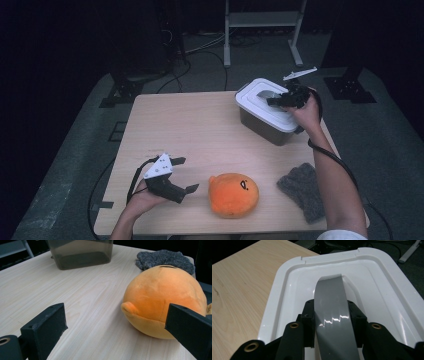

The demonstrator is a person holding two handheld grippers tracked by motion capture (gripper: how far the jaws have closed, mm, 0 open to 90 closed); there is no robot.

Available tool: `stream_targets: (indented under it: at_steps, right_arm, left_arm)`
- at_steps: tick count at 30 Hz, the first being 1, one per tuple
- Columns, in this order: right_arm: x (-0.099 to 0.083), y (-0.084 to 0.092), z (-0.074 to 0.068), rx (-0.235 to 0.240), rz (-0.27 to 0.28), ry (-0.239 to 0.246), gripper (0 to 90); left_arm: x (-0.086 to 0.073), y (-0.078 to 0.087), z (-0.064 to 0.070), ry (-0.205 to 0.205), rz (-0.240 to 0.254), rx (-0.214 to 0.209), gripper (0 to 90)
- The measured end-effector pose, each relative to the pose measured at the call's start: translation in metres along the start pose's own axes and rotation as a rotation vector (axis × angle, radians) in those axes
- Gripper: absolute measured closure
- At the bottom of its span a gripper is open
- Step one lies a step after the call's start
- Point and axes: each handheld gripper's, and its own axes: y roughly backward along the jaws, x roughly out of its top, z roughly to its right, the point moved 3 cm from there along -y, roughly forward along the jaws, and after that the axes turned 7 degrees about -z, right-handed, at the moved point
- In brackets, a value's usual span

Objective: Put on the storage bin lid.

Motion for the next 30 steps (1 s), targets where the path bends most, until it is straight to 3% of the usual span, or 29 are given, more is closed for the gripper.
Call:
stream_targets:
  at_steps: [4, 8, 14, 21, 30]
  right_arm:
    - [0.0, 0.0, -0.001, 0.015, -0.007, 0.014, 65.6]
    - [0.001, -0.001, -0.004, 0.065, -0.02, 0.01, 67.0]
    - [0.001, -0.001, -0.009, 0.083, -0.019, 0.02, 67.4]
    - [0.002, -0.004, -0.021, 0.128, -0.039, 0.074, 67.4]
    - [0.006, -0.011, -0.047, 0.203, -0.07, 0.162, 67.4]
  left_arm:
    - [-0.001, 0.002, 0.0, 0.003, 0.001, 0.001, 2.8]
    - [-0.004, 0.003, 0.0, 0.008, -0.001, 0.001, 2.8]
    - [-0.005, 0.004, 0.001, 0.007, -0.002, -0.003, 2.8]
    - [-0.007, 0.005, 0.0, 0.01, 0.0, -0.005, 2.8]
    - [-0.007, 0.006, 0.0, 0.012, 0.002, -0.007, 2.8]
